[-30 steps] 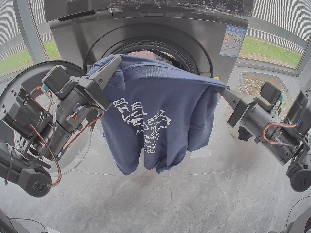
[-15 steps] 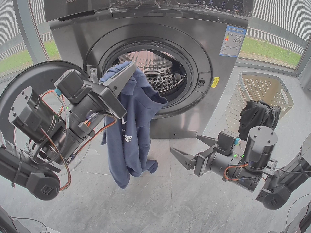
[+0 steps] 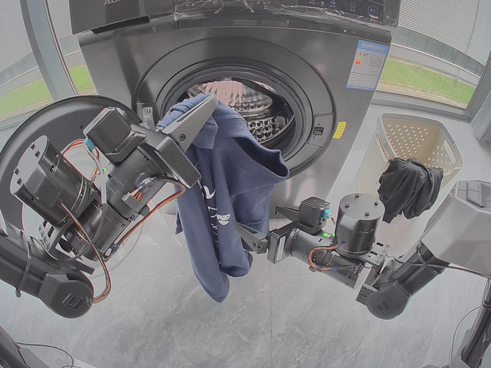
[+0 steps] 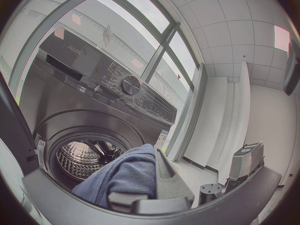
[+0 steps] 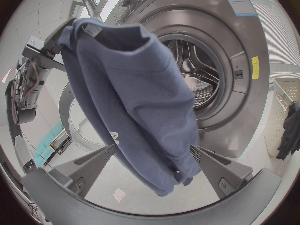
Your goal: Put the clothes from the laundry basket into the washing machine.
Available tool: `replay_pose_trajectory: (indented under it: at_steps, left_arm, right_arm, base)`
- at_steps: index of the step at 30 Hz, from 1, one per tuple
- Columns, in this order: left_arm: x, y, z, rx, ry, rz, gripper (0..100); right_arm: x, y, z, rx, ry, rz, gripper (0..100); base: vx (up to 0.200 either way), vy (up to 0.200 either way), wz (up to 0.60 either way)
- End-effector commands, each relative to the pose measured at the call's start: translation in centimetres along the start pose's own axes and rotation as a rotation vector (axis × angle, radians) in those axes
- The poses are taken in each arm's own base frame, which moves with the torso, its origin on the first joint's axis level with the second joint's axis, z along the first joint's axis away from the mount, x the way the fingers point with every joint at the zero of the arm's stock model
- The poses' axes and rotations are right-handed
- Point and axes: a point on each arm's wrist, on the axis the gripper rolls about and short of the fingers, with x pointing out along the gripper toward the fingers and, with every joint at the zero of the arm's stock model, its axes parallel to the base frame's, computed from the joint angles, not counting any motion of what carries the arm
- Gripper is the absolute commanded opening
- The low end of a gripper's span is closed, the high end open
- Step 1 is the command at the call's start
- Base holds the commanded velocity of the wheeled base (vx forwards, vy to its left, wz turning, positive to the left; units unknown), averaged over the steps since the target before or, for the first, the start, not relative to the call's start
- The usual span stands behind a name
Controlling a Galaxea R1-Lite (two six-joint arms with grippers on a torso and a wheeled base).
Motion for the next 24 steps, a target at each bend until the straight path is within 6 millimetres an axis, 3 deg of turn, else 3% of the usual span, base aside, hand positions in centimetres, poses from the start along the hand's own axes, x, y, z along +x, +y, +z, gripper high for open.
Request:
replay_pose_trajectory:
  at_steps: [1,19,24]
  left_arm:
    - [-0.1,-0.1,0.3,0.001,-0.007,-0.002,0]
    - [-0.2,-0.3,0.2,-0.001,-0.004,-0.002,0]
    - [-0.2,-0.2,0.2,-0.001,-0.005,0.001,0]
  right_arm:
    - [2.6,-0.5,-1.5,0.001,0.019,0.023,100]
    - [5.9,0.7,-2.2,-0.004,-0.036,0.173,100]
    - [6.8,2.1,-2.8,-0.006,-0.048,0.208,100]
  base:
    - [0.0,0.0,0.0]
    - [0.0,0.0,0.0]
    - [0.0,0.0,0.0]
